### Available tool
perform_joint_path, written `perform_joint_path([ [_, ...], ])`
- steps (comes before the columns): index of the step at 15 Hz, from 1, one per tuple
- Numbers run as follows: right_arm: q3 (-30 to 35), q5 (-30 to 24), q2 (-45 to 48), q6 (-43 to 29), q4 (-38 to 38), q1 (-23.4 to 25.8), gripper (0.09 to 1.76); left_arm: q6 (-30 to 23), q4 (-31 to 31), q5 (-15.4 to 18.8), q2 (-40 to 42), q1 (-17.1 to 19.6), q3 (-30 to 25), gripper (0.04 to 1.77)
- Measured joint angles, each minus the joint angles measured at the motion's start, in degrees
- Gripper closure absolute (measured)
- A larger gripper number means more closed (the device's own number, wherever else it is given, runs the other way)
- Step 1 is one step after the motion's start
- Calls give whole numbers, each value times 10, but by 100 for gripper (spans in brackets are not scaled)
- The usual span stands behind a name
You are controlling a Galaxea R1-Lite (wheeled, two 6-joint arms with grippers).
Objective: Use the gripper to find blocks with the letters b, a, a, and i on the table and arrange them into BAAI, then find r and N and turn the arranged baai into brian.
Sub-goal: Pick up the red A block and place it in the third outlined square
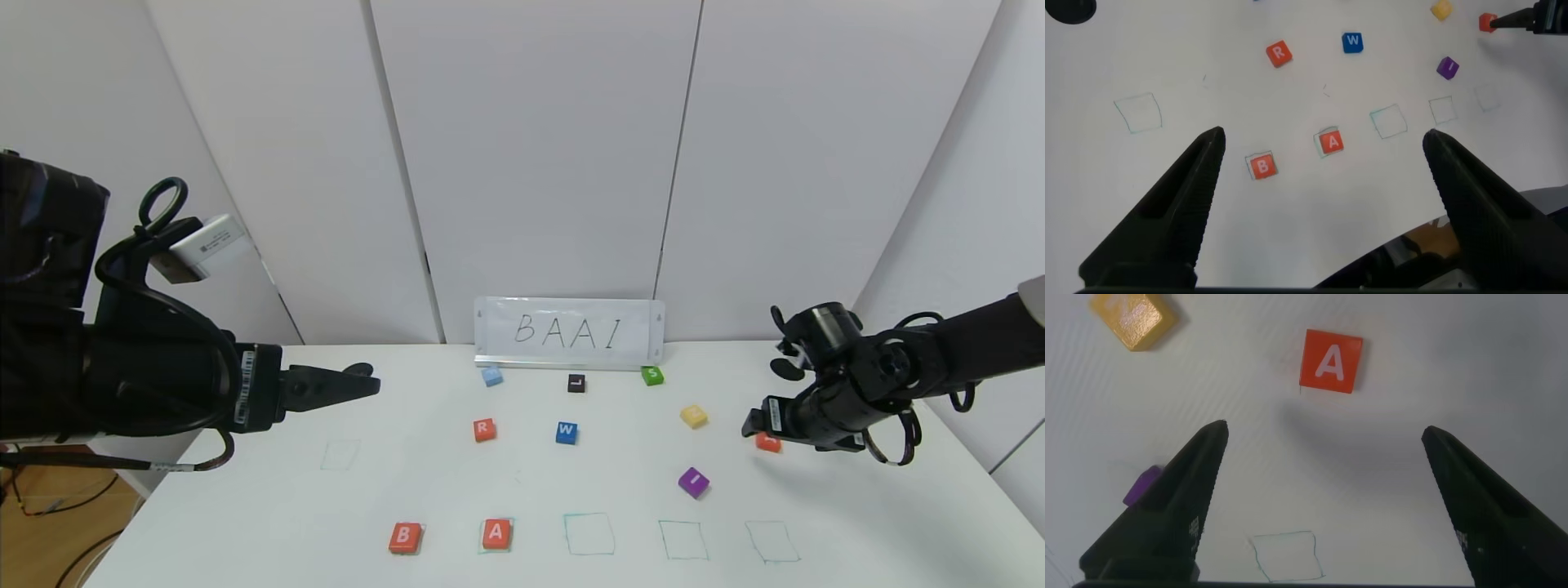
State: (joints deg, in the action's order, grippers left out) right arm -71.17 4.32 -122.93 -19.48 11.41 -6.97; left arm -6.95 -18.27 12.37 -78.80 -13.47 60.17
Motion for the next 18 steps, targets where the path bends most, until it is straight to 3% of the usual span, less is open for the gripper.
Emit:
perform_joint_path([
  [18,-8,-1,-65,3,-76,25,14,0,4,-2,-5,-19,-10,9],
])
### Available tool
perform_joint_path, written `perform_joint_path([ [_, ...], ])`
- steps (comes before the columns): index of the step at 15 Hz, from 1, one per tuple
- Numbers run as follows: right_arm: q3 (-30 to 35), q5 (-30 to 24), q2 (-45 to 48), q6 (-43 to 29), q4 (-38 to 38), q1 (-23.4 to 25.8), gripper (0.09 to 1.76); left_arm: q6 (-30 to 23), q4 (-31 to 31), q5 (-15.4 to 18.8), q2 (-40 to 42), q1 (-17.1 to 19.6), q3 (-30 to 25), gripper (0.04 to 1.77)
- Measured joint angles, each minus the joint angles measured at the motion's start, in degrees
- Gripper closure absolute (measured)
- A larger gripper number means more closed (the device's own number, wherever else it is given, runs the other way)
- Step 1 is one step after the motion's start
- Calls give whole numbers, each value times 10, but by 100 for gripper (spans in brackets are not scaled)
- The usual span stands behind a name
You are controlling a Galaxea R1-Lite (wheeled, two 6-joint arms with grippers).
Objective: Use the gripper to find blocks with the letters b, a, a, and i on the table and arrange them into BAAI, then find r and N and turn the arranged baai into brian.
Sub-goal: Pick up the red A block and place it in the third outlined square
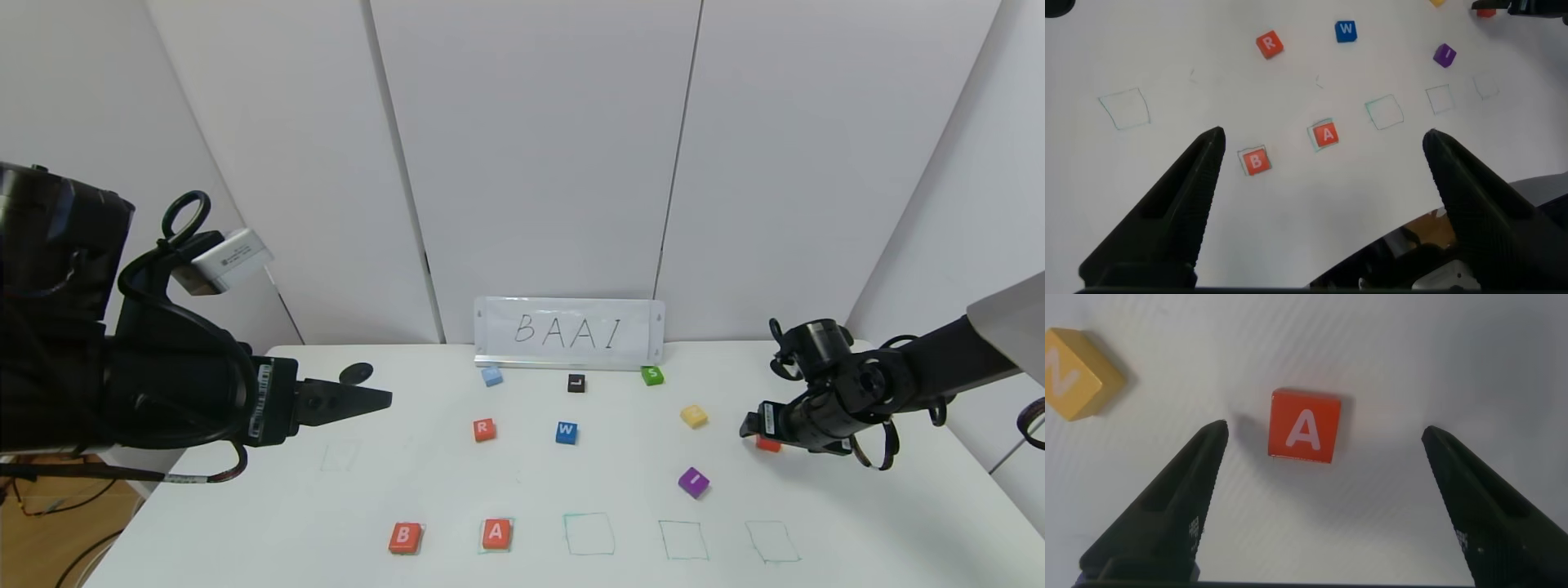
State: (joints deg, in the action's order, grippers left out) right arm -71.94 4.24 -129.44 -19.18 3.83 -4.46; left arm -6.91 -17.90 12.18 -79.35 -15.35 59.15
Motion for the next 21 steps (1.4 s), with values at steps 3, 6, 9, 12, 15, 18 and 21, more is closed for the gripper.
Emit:
perform_joint_path([
  [3,-1,1,-2,4,0,0,14,0,0,-1,-1,-4,-3,9],
  [6,-1,4,-4,16,0,-1,44,1,1,-1,-1,-8,-4,9],
  [9,-2,4,-4,16,0,-2,86,1,1,-1,-3,-9,-5,9],
  [12,-3,5,-4,16,0,-4,131,1,1,-2,-5,-15,-8,9],
  [15,-3,5,-2,16,2,-4,132,1,1,-2,-6,-16,-8,9],
  [18,-2,5,-2,17,2,-4,132,2,1,-2,-6,-16,-9,9],
  [21,-2,5,-1,16,4,-5,132,4,1,-2,-7,-16,-9,9],
])
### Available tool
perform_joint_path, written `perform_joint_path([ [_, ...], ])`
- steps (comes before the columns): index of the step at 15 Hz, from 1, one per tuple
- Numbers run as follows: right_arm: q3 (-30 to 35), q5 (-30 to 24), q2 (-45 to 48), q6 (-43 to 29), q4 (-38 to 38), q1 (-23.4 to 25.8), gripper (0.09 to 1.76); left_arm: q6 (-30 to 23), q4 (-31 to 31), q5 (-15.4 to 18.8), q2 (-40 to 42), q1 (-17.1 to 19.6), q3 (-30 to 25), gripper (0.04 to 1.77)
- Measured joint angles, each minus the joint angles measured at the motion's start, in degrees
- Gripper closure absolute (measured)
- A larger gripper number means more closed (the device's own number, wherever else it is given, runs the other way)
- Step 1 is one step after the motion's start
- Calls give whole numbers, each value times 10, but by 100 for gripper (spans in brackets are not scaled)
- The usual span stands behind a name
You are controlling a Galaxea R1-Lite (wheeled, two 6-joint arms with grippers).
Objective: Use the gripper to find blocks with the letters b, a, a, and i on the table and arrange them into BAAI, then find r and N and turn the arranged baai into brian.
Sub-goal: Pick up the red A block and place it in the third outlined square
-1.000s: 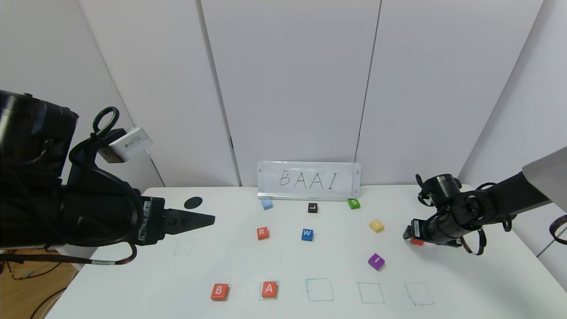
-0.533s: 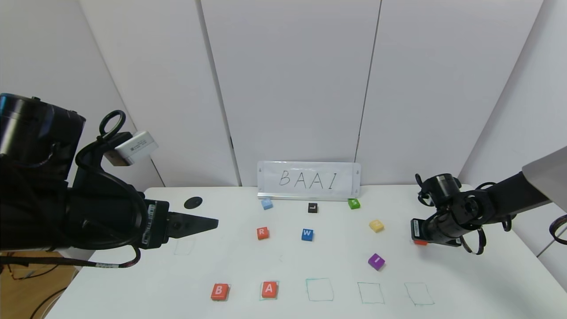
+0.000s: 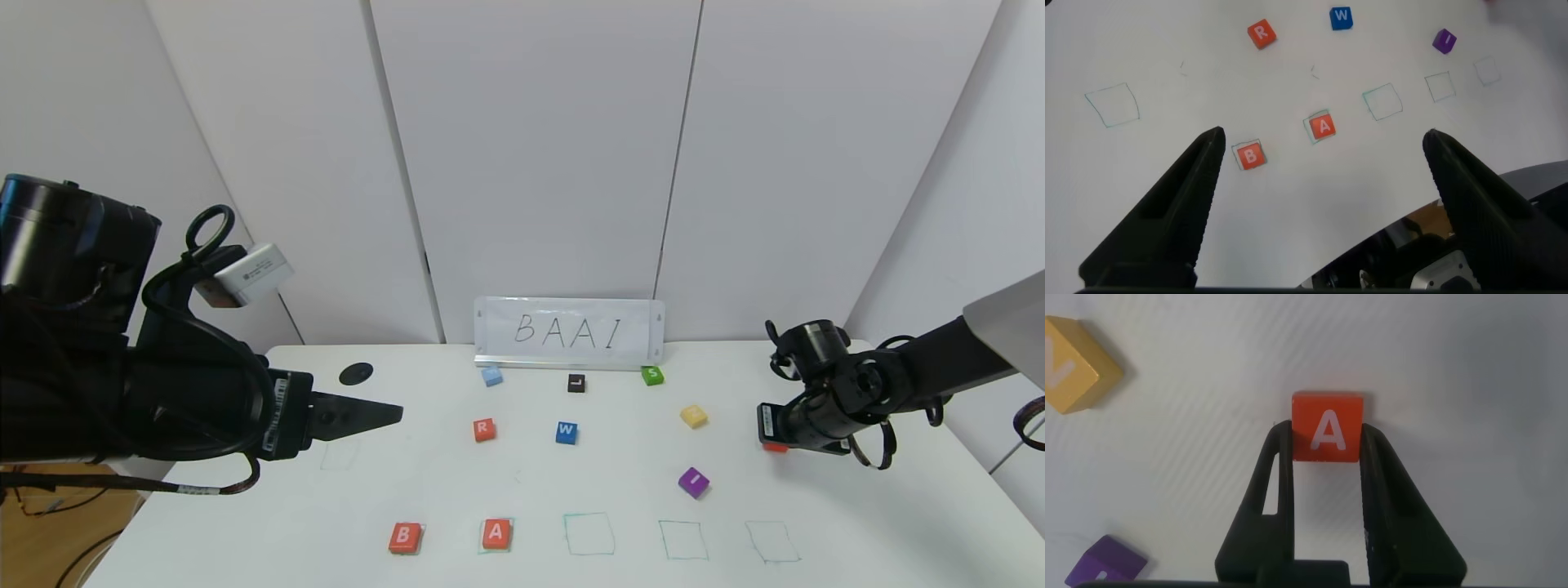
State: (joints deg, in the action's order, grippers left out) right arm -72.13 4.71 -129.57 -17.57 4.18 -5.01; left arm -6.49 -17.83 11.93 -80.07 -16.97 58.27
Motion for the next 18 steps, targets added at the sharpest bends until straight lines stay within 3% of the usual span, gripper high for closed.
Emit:
perform_joint_path([
  [6,10,8,41,-21,39,-35,132,0,0,0,0,0,0,9],
  [13,16,36,98,-96,89,-162,132,0,0,0,1,0,1,9],
  [18,-34,53,99,-152,136,-220,132,12,-1,-3,2,0,1,9],
])
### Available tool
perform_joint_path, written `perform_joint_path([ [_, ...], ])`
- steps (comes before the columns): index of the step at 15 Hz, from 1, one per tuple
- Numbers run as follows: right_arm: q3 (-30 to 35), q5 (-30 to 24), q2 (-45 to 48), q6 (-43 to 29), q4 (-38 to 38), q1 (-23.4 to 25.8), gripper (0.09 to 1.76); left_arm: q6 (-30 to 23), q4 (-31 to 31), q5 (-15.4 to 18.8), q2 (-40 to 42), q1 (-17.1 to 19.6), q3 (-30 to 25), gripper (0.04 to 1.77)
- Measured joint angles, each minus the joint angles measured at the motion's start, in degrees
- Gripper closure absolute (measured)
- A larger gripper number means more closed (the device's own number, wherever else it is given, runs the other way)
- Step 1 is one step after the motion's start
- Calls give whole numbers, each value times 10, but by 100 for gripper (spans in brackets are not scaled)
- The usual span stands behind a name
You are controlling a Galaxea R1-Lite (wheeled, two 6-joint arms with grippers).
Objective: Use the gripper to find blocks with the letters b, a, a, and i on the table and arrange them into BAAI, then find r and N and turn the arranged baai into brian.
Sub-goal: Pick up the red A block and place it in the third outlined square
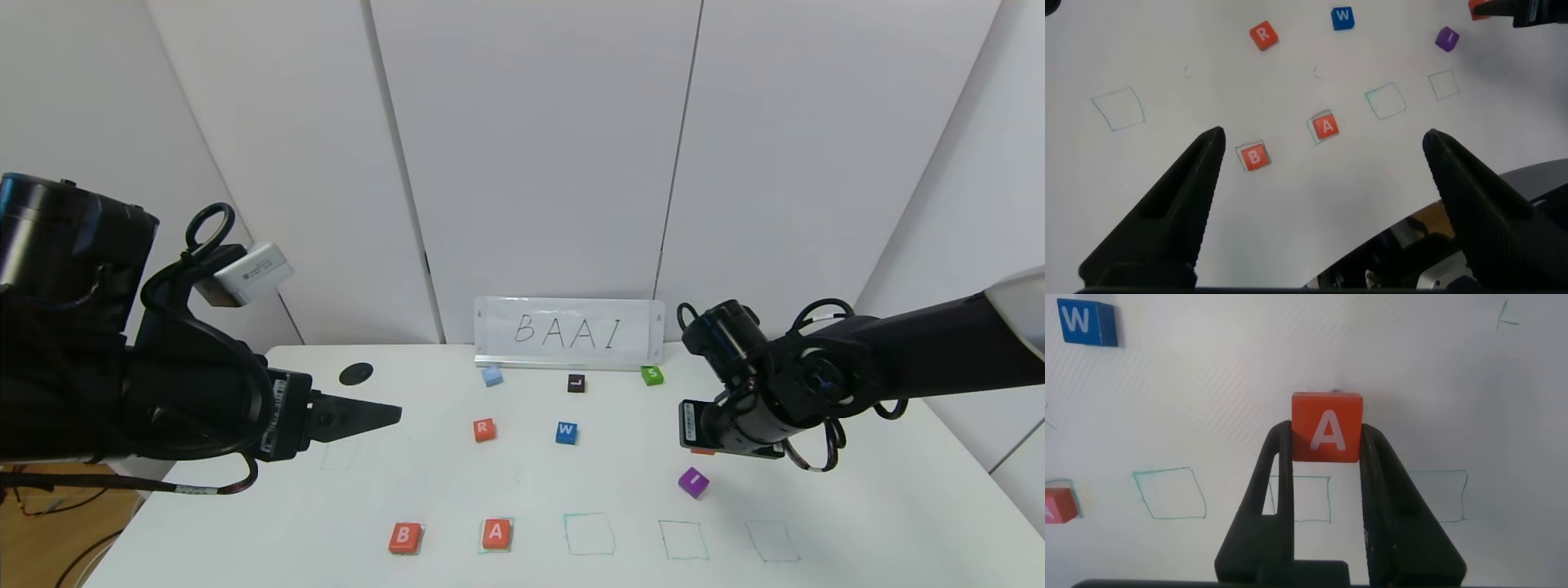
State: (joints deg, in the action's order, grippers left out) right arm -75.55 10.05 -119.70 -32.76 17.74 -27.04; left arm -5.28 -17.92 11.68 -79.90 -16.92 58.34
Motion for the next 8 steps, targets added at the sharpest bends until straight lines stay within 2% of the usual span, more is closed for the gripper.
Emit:
perform_joint_path([
  [4,-35,3,-11,-9,50,-43,132,0,0,0,2,0,-1,9],
  [8,-51,9,-26,-9,63,-91,132,0,0,0,6,0,-2,9],
])
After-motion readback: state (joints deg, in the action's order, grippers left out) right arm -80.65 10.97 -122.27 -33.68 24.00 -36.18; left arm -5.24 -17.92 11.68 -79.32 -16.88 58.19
